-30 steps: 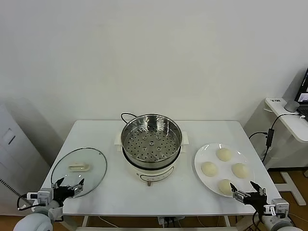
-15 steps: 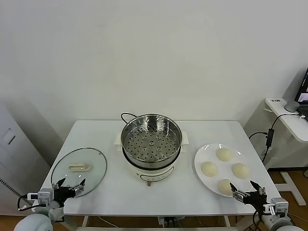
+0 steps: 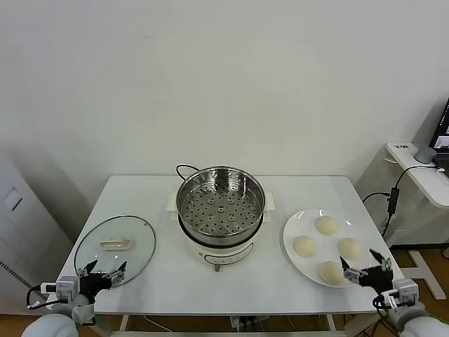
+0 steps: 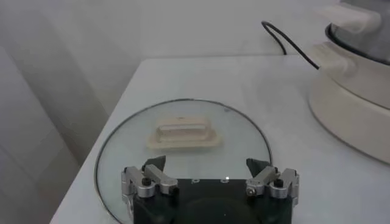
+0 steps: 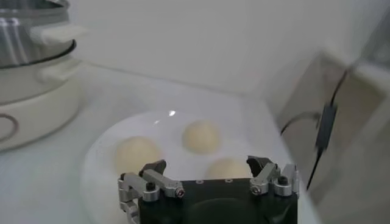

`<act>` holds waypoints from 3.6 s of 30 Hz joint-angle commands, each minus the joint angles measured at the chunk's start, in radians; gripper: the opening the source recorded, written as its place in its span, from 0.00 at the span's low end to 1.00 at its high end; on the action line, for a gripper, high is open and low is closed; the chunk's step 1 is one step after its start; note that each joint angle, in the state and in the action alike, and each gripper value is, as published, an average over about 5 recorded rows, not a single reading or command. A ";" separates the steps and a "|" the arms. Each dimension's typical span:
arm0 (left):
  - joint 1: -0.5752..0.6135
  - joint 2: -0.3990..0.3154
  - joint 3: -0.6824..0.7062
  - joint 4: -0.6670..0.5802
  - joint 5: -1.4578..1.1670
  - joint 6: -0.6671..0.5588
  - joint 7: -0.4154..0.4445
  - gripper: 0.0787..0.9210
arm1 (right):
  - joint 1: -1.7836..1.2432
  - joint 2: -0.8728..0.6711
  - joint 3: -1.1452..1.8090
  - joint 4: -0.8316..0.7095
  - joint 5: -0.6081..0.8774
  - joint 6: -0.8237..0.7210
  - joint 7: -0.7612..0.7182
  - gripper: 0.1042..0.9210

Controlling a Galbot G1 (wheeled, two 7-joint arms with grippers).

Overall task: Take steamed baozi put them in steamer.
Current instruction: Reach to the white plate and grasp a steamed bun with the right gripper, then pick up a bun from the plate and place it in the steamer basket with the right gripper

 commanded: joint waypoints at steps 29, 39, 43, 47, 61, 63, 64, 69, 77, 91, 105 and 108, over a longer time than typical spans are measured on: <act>0.024 -0.054 -0.001 -0.001 0.070 0.008 -0.006 0.88 | 1.267 -0.331 -1.031 -0.680 -0.379 0.214 -0.879 0.88; 0.018 -0.054 -0.001 0.000 0.073 0.011 -0.006 0.88 | 1.521 -0.208 -1.332 -0.881 -0.349 0.287 -1.011 0.88; 0.015 -0.053 -0.001 -0.005 0.071 0.012 -0.006 0.88 | 1.549 -0.152 -1.376 -0.939 -0.326 0.310 -1.038 0.88; 0.010 -0.053 0.001 -0.008 0.071 0.015 -0.006 0.88 | 1.542 -0.095 -1.376 -0.999 -0.315 0.327 -1.044 0.88; 0.010 -0.050 0.006 -0.029 0.069 0.023 -0.006 0.88 | 1.469 0.008 -1.307 -1.103 -0.446 0.354 -0.994 0.88; 0.011 -0.049 0.007 -0.032 0.069 0.023 -0.006 0.88 | 1.460 0.017 -1.295 -1.113 -0.462 0.355 -0.982 0.88; 0.012 -0.049 0.007 -0.033 0.069 0.023 -0.006 0.88 | 1.457 0.021 -1.289 -1.118 -0.468 0.355 -0.977 0.88; 0.013 -0.047 0.010 -0.037 0.067 0.023 -0.006 0.88 | 1.446 0.032 -1.265 -1.132 -0.489 0.350 -0.970 0.87; 0.014 -0.045 0.013 -0.036 0.066 0.023 -0.006 0.88 | 1.435 0.038 -1.231 -1.134 -0.494 0.332 -0.971 0.64; 0.032 -0.049 0.007 -0.053 0.068 0.027 -0.011 0.88 | 1.493 -0.023 -1.304 -1.027 -0.408 0.314 -1.002 0.43; 0.032 -0.044 0.017 -0.062 0.068 0.024 -0.010 0.88 | 2.058 0.053 -1.702 -0.888 0.005 0.480 -1.077 0.44; 0.030 -0.042 0.020 -0.064 0.068 0.025 -0.011 0.88 | 2.091 0.159 -1.702 -0.961 0.026 0.600 -1.109 0.44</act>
